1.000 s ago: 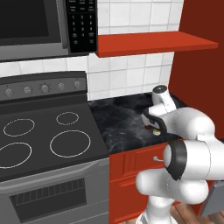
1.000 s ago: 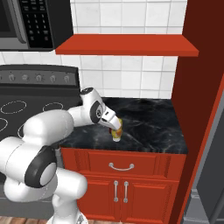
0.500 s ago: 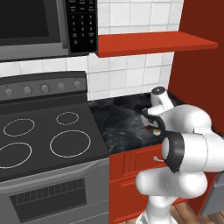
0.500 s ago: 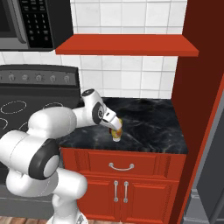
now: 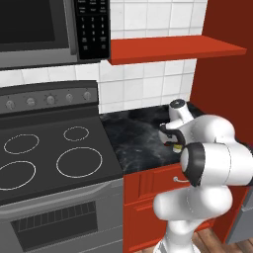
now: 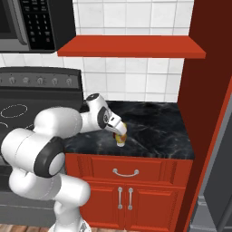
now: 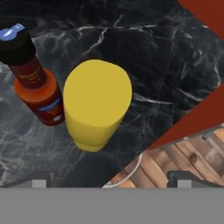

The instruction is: Place the mustard and condiment bottle from the counter to the top shelf of the fridge. If the existing items in the fridge are on the top shelf, move them to other shelves.

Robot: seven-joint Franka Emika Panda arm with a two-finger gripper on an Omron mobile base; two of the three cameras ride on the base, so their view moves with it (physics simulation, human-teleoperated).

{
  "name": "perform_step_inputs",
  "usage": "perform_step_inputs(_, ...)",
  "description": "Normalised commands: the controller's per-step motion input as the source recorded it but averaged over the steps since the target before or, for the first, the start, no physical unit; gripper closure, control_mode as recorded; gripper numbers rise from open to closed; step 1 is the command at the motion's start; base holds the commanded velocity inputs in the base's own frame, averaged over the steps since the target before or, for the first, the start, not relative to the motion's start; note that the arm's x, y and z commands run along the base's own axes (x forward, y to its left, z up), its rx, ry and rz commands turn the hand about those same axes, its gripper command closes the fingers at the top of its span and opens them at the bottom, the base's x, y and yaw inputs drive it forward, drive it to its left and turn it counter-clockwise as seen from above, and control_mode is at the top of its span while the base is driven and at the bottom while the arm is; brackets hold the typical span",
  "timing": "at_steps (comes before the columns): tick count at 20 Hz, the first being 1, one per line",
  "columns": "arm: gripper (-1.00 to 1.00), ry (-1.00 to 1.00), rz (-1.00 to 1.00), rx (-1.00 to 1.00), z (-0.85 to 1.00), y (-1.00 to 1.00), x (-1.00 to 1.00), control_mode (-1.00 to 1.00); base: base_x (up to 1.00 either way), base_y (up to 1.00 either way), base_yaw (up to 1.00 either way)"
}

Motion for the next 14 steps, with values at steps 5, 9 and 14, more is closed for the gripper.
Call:
perform_step_inputs(5,-1.0,0.0,0.0,0.0,-0.09,-0.02,0.15,-1.0,0.0,0.0,0.0)
perform_step_inputs(9,-1.0,0.0,0.0,0.0,-0.11,0.0,0.17,-1.0,0.0,0.0,0.0)
perform_step_inputs(14,-1.0,0.0,0.0,0.0,-0.12,-0.01,0.19,-1.0,0.0,0.0,0.0)
